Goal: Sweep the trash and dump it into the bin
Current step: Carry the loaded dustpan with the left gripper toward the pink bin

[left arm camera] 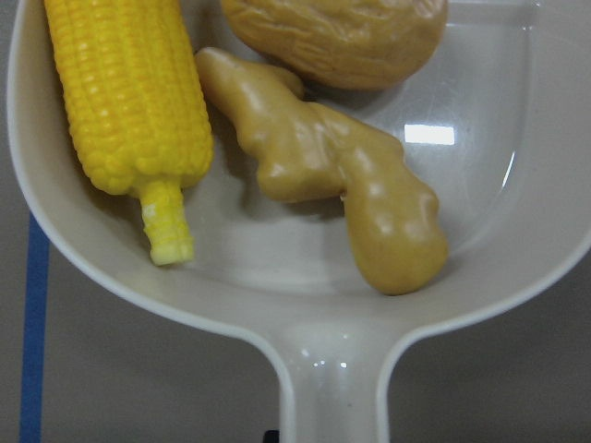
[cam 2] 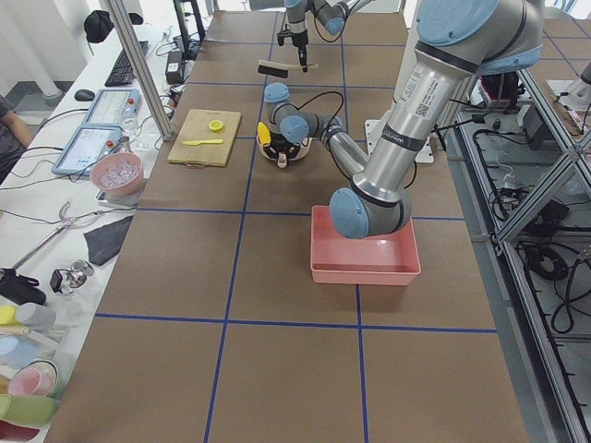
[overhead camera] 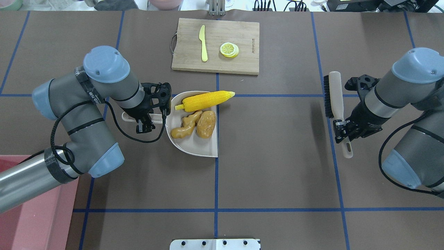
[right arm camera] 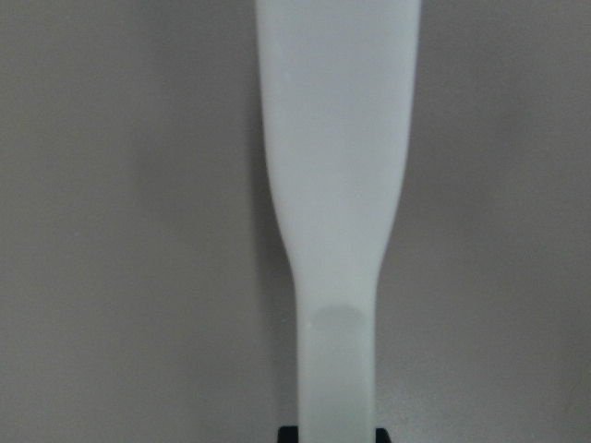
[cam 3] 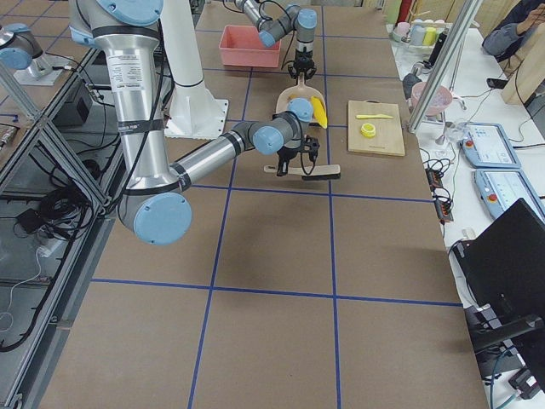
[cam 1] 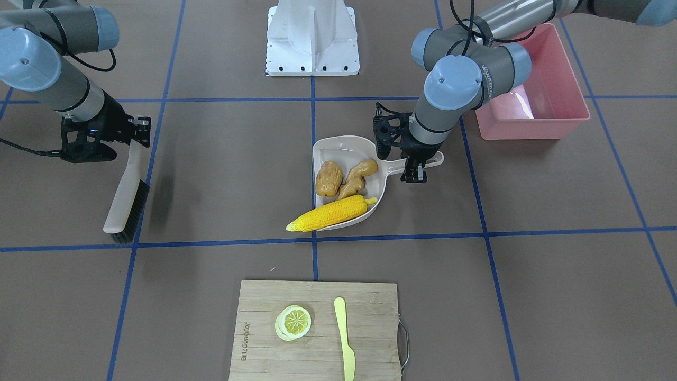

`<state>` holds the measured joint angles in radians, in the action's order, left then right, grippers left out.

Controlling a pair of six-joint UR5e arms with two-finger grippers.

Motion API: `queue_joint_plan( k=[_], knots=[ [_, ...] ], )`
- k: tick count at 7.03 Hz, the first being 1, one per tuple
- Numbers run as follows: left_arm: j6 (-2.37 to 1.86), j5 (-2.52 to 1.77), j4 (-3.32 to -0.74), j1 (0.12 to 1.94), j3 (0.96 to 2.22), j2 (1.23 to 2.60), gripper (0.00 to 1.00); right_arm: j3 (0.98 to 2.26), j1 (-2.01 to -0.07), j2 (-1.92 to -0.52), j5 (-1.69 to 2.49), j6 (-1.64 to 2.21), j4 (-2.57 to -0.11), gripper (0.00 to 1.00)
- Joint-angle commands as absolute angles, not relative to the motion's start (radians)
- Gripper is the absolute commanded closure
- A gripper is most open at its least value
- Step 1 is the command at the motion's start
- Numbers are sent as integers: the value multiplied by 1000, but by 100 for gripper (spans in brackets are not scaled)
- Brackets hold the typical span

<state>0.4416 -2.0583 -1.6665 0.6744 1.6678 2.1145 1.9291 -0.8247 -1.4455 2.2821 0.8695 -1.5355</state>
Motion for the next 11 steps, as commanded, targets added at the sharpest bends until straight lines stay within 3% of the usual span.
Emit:
queue_joint_plan(
  k=[1, 5, 10, 11],
  knots=[
    [402, -2059, -1733, 689, 1674, 2115, 100, 1928, -845, -1497, 2286, 813, -1536, 100],
    [368, -2187, -1802, 836, 1725, 2082, 100, 1896, -887, -1528, 2289, 689, -1596, 100],
    [373, -2151, -1663, 865, 2015, 1861, 100, 1896, -884, -1491, 2295, 663, -1712, 100],
    [377, -2119, -1608, 865, 2078, 1808, 100, 1893, -882, -1490, 2298, 663, -1712, 94]
  ],
)
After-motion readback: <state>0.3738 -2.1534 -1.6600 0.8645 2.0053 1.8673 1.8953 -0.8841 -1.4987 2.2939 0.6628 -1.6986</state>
